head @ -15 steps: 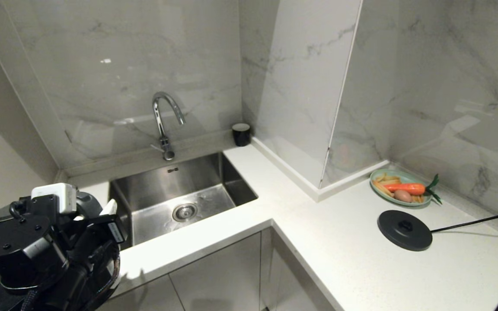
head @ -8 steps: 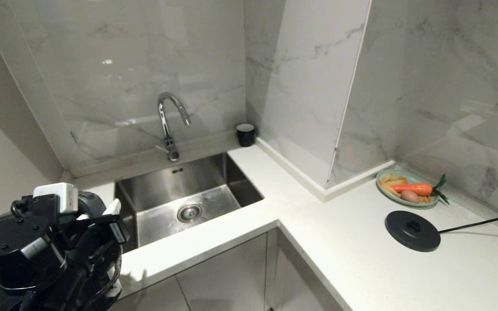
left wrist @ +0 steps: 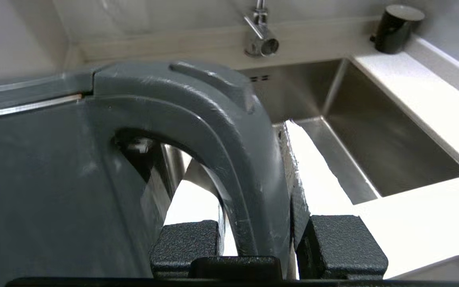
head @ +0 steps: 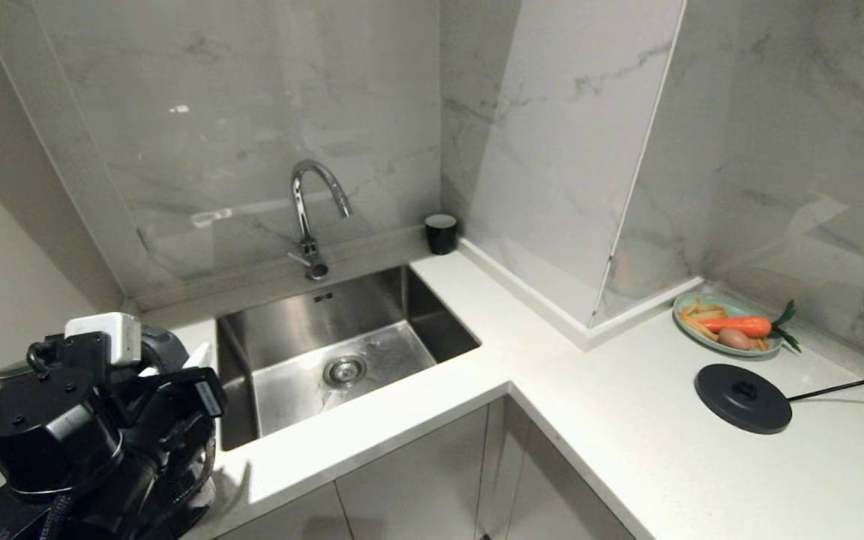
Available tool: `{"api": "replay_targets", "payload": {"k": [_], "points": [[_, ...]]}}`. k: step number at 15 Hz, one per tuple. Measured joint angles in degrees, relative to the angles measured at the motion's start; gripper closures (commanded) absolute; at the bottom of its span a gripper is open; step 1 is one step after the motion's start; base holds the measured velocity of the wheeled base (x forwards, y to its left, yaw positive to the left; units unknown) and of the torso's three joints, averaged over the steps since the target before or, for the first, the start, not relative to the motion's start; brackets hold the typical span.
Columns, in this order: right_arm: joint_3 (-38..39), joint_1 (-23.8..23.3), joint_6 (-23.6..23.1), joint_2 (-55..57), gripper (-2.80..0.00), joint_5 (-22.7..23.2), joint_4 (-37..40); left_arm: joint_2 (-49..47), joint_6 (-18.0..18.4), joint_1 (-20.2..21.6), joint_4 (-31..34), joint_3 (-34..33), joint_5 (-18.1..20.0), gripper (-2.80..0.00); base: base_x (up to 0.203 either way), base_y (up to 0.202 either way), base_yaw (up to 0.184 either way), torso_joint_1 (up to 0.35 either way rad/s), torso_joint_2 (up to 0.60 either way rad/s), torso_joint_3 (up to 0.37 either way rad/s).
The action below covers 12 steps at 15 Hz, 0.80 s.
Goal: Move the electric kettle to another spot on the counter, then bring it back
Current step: Place it by the sink
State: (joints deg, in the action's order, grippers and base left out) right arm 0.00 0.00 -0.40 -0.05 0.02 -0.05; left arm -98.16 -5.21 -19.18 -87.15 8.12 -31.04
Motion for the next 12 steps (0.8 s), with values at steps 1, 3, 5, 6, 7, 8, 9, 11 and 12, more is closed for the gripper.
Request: {"api": "replay_targets", "payload": {"k": [1, 3, 5, 6, 7, 8, 9, 11, 12], "points": [[0.0, 0.0, 0.0, 0.0, 0.0, 0.0, 0.1, -0.4, 0.0, 0.2, 0.0, 0.6, 0.0, 0.0, 0.0, 0.0, 0.0, 0.0, 0.0, 0.0], [0.0, 0.0, 0.0, 0.0, 0.0, 0.0, 0.0, -1.7, 0.0, 0.6, 0.0, 1.8, -0.1, 0.0, 0.0, 0.0, 0.0, 0.0, 0.0, 0.0], [0.0, 0.0, 0.0, 0.0, 0.0, 0.0, 0.1, -3.7, 0.0, 1.9, 0.0, 3.9, 0.2, 0.0, 0.0, 0.0, 0.0, 0.0, 0.0, 0.0], [0.0, 0.0, 0.0, 0.0, 0.0, 0.0, 0.1, -4.8, 0.0, 2.9, 0.0, 4.8, 0.9, 0.0, 0.0, 0.0, 0.0, 0.0, 0.0, 0.0], [0.0, 0.0, 0.0, 0.0, 0.0, 0.0, 0.1, -5.8, 0.0, 4.1, 0.0, 5.4, 2.2, 0.0, 0.0, 0.0, 0.0, 0.0, 0.0, 0.0], [0.0, 0.0, 0.0, 0.0, 0.0, 0.0, 0.1, -6.8, -0.1, 5.5, 0.0, 6.2, 3.7, 0.0, 0.0, 0.0, 0.0, 0.0, 0.0, 0.0], [0.0, 0.0, 0.0, 0.0, 0.0, 0.0, 0.1, -7.8, 0.0, 7.0, 0.0, 7.1, 4.6, 0.0, 0.0, 0.0, 0.0, 0.0, 0.0, 0.0], [0.0, 0.0, 0.0, 0.0, 0.0, 0.0, 0.0, -10.3, 0.2, 10.3, 0.1, 9.9, 6.7, 0.0, 0.0, 0.0, 0.0, 0.0, 0.0, 0.0], [0.0, 0.0, 0.0, 0.0, 0.0, 0.0, 0.1, -11.5, 0.3, 11.7, 0.0, 11.7, 7.8, 0.0, 0.0, 0.0, 0.0, 0.0, 0.0, 0.0]]}}
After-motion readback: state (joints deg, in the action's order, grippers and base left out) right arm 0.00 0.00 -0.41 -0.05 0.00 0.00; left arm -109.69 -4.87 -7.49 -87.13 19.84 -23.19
